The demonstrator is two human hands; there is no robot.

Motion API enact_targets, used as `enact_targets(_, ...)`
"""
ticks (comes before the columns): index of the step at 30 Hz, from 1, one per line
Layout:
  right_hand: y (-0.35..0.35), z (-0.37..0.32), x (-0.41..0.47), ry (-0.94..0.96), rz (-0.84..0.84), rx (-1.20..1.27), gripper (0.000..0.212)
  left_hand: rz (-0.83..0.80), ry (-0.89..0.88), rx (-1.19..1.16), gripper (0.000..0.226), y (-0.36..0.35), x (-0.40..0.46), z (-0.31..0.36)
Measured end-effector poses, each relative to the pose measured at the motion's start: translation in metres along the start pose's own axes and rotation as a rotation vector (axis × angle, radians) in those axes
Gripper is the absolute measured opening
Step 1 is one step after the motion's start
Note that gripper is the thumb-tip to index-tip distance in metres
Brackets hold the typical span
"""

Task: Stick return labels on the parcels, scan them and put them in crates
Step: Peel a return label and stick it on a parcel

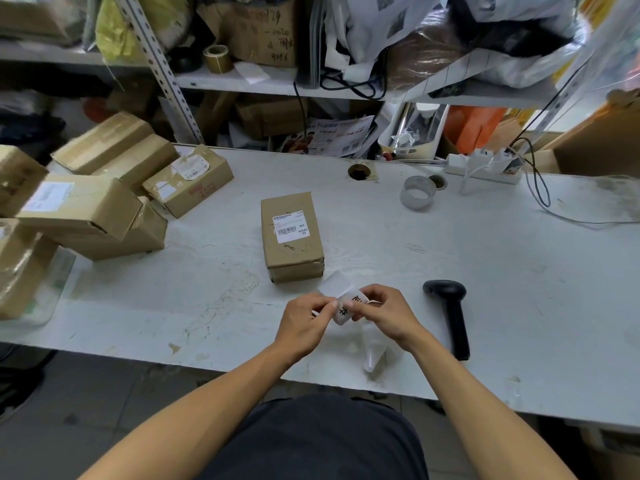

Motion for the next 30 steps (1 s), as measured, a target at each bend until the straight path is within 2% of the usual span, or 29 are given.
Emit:
enact_targets(3, -0.002, 0.004, 0.004, 0.023, 0.018, -0.042, 0.03, 0.074, 0.27, -0.215, 0.02, 0.003, 0.004, -0.005)
enact_targets(5, -0.002, 0.01, 0.006, 0.057, 0.076, -0.165, 0.027, 0.154, 0.384, -0.303, 0.018, 0.014, 0.011, -0.008)
enact_targets(9, -0.009, 0.023, 0.008, 0.175, 0.081, -0.427, 0.028, 0.212, 0.408, -0.378, 0.02, 0.041, 0.027, -0.006)
enact_targets(11, -0.012, 0.026, 0.006, 0.247, 0.087, -0.515, 0.047, 0.201, 0.402, -0.384, 0.021, 0.051, 0.034, -0.004)
enact_targets(13, -0.013, 0.017, 0.005, 0.331, 0.181, -0.443, 0.064, 0.135, 0.396, -0.366, 0.025, 0.055, 0.039, -0.003)
enact_targets(15, -0.018, -0.008, 0.008, 0.301, 0.212, -0.155, 0.055, 0.039, 0.393, -0.337, 0.032, 0.057, 0.044, -0.003)
enact_targets(17, -0.029, -0.036, 0.019, 0.125, 0.015, 0.114, 0.041, -0.063, 0.37, -0.264, 0.038, 0.059, 0.047, -0.001)
enact_targets(20, -0.046, -0.069, 0.034, -0.107, -0.382, 0.169, 0.048, -0.164, 0.343, -0.172, 0.039, 0.063, 0.052, 0.001)
enact_targets(22, -0.053, -0.081, 0.04, -0.136, -0.482, 0.162, 0.05, -0.176, 0.329, -0.16, 0.036, 0.072, 0.059, 0.004)
enact_targets(24, -0.059, -0.093, 0.049, -0.088, -0.492, 0.199, 0.048, -0.16, 0.331, -0.19, 0.028, 0.083, 0.068, 0.008)
enact_targets(26, -0.066, -0.104, 0.061, -0.034, -0.414, 0.222, 0.043, -0.11, 0.355, -0.258, 0.015, 0.098, 0.078, 0.008)
enact_targets(27, -0.07, -0.109, 0.068, -0.013, -0.316, 0.202, 0.04, -0.057, 0.357, -0.269, 0.012, 0.106, 0.084, 0.006)
enact_targets(30, -0.083, -0.109, 0.09, 0.06, 0.043, -0.012, 0.043, 0.171, 0.338, -0.113, 0.025, 0.12, 0.1, -0.014)
Point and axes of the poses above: each hand's wrist, its own x-axis towards the middle knuckle, its own y-axis out of the back of the hand, z = x × y, the point moved 3 cm from there along x, towards the middle knuckle, and after that the axes turned 11 degrees about z, right-handed, at the moved point
